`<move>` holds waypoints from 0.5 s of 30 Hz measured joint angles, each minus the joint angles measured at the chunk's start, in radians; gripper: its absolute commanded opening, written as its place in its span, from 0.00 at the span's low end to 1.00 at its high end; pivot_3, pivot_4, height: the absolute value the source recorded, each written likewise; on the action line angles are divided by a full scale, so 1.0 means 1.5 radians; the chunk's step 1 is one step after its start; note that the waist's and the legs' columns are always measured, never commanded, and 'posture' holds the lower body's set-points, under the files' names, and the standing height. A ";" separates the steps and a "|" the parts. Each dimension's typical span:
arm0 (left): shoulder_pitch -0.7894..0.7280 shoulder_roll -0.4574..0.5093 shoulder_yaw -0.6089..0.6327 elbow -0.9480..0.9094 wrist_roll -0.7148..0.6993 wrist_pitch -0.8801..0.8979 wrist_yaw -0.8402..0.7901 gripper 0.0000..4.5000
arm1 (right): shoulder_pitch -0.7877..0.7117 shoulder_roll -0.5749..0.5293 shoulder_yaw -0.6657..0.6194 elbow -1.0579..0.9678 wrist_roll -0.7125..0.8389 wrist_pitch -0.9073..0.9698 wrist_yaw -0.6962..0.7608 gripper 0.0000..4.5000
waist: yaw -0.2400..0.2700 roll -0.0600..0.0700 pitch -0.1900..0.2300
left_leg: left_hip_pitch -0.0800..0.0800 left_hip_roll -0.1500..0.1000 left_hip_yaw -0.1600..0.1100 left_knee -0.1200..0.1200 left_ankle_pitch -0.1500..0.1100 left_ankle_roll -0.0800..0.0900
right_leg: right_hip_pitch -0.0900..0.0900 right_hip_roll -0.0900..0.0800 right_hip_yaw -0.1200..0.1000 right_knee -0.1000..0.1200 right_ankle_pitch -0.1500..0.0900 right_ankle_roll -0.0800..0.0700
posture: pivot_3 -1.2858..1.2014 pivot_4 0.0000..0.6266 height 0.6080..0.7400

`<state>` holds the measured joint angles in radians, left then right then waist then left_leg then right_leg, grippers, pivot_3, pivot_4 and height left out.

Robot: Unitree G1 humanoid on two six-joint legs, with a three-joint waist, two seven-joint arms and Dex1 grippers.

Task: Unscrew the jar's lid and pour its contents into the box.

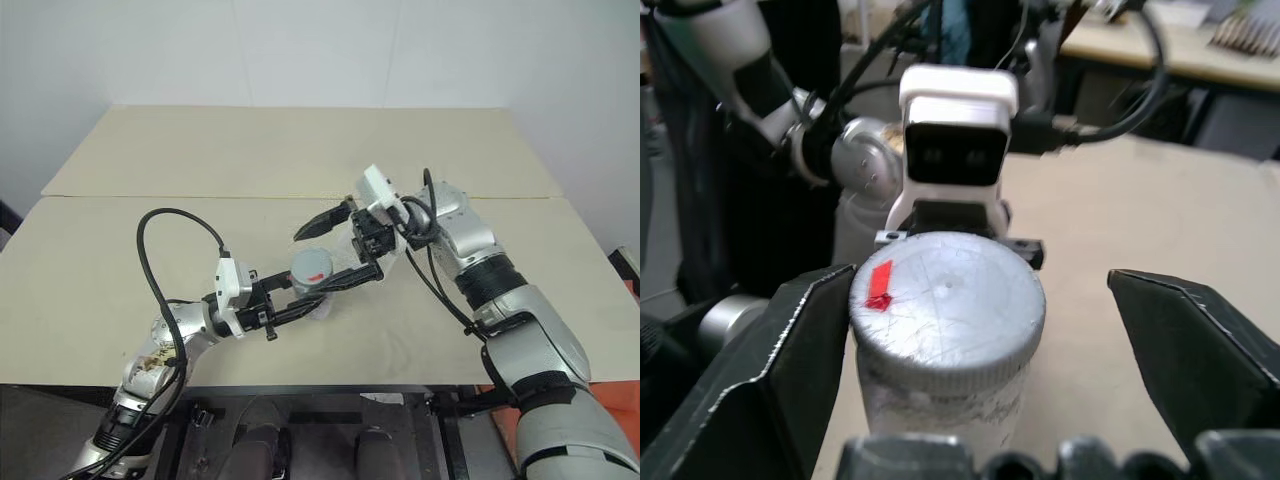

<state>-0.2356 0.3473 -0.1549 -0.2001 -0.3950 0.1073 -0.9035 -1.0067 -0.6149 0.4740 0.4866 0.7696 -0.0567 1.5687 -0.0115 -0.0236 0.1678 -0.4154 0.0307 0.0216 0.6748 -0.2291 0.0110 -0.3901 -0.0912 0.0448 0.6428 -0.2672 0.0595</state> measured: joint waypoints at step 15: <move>-0.027 -0.033 0.026 0.093 0.083 -0.047 0.100 0.42 | 0.329 0.013 -0.282 -0.505 -0.028 0.218 -0.453 0.99 | 0.000 0.000 0.000 | -0.001 0.000 0.000 -0.001 0.000 0.000 | -0.001 0.000 0.000 0.001 0.000 0.000 | 0.52 0.24 1.00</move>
<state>-0.2765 0.2975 -0.1161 -0.0612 -0.2700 0.0365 -0.7539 -0.5136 -0.5948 0.0506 -0.2707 0.7273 0.2704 0.8899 -0.0113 -0.0235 0.1677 -0.4164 0.0308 0.0211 0.6737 -0.2291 0.0108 -0.3914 -0.0914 0.0454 0.6437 -0.2672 0.0596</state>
